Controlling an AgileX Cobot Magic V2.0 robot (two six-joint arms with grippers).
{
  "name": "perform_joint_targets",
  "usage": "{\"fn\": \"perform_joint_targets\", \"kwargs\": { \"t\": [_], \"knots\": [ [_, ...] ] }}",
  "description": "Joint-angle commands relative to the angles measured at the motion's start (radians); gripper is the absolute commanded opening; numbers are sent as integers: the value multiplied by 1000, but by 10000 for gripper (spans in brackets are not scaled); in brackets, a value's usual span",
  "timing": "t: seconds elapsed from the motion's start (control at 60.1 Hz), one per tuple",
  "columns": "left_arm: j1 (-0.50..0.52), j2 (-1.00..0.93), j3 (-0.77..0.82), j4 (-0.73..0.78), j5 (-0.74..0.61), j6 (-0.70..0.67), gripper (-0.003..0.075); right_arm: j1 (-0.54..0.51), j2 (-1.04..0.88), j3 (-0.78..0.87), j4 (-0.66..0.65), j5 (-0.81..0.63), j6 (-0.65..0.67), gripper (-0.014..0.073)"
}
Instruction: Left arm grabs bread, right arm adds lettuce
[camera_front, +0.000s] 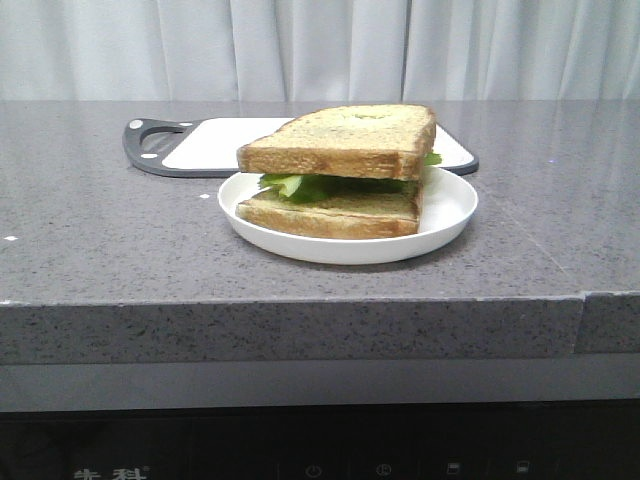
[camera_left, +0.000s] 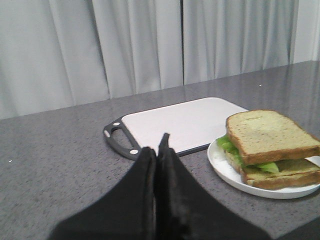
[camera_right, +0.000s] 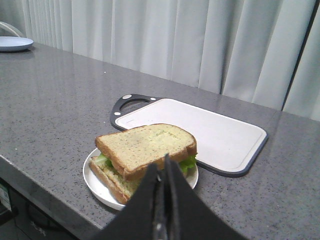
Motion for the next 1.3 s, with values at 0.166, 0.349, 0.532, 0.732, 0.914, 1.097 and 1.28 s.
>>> {"fn": "perform_joint_targets", "kwargs": {
  "t": [0.166, 0.349, 0.532, 0.732, 0.914, 1.097, 1.28],
  "knots": [
    [-3, -50, -25, 562, -23, -537, -20, -1, 7, -25, 6, -72, -6, -61],
    [85, -117, 33, 573, -33, -537, -20, -1, 7, -25, 6, -72, -6, -61],
    [162, -168, 154, 547, -56, -537, -20, -1, 7, -25, 6, -72, -6, -61],
    [162, -168, 288, 547, -157, -537, -20, 0, 7, -25, 6, -72, -6, -61],
    [162, -168, 371, 532, -243, -537, -20, 0, 7, -25, 6, -72, -6, -61],
    [162, -168, 371, 532, -263, -537, -20, 0, 7, -25, 6, -72, -6, -61],
    [162, -168, 371, 532, -263, -537, -20, 0, 7, -25, 6, -72, -6, -61]
  ]
}}
